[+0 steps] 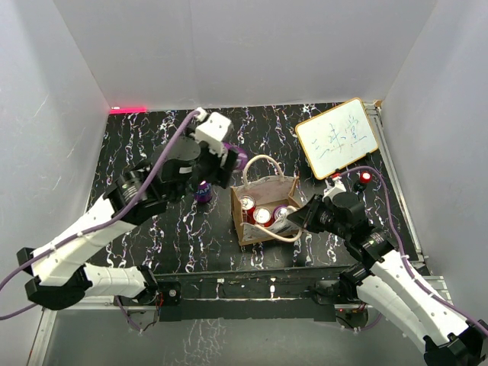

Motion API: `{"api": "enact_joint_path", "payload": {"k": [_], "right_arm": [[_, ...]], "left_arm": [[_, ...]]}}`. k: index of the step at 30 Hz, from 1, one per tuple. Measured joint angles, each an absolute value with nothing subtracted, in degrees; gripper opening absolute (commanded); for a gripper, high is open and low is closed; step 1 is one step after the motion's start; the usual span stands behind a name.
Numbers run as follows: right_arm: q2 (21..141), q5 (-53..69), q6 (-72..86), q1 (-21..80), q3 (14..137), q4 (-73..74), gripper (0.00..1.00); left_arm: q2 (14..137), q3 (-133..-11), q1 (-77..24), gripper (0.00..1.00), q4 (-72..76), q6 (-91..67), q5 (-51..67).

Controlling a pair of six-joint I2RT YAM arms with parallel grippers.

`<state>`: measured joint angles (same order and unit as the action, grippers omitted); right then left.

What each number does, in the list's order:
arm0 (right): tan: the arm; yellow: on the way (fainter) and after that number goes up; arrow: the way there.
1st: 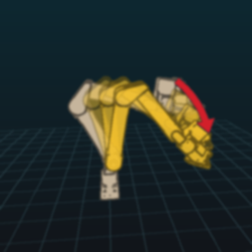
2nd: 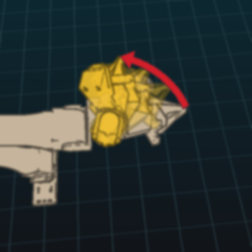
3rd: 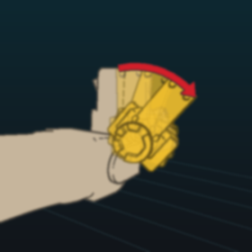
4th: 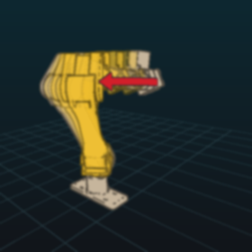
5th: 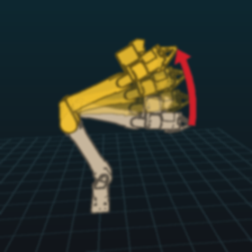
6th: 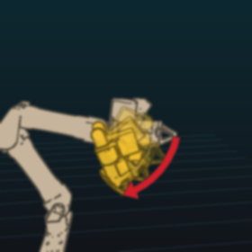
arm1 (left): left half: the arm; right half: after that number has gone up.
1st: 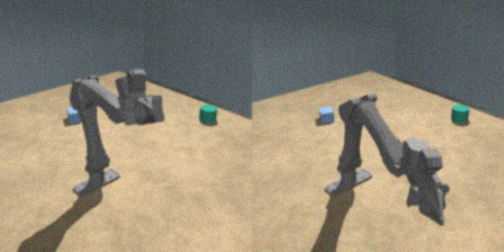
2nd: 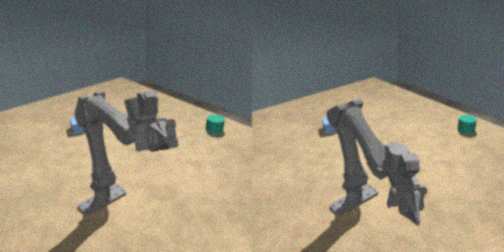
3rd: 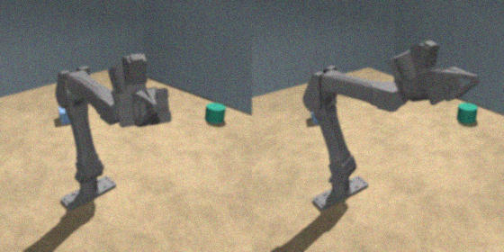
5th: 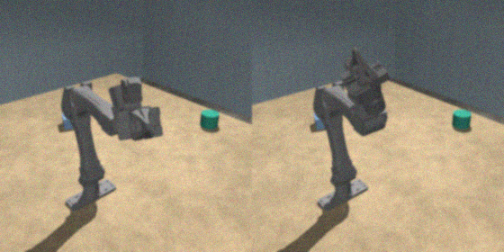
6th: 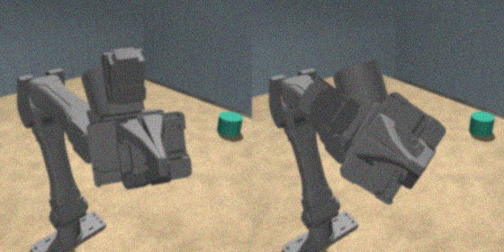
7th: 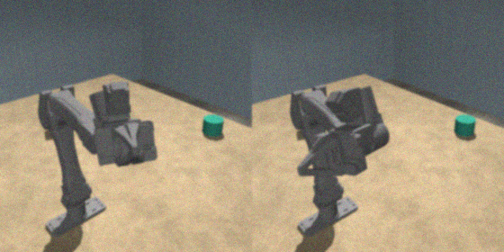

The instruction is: Take the beverage out of the canvas bag

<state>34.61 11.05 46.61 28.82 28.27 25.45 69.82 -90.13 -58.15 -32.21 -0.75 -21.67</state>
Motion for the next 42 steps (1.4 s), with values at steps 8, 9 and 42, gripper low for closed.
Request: {"api": "enact_joint_path", "payload": {"k": [8, 9, 42], "right_arm": [[35.97, 11.14, 46.57, 28.82, 28.27, 24.69, 0.08], [36.25, 11.29, 46.57, 28.82, 28.27, 24.38, 0.08], [35.81, 11.79, 46.15, 28.82, 28.27, 24.29, 0.08]], "left_arm": [[64.38, -81.34, -58.0, 0.0, -45.93, -13.8, -34.68], [64.38, -80.03, -58.0, 0.0, -47.79, -15.97, -35.88], [77.87, -55.44, -45.84, 0.0, -31.09, -28.23, -31.14]]}}
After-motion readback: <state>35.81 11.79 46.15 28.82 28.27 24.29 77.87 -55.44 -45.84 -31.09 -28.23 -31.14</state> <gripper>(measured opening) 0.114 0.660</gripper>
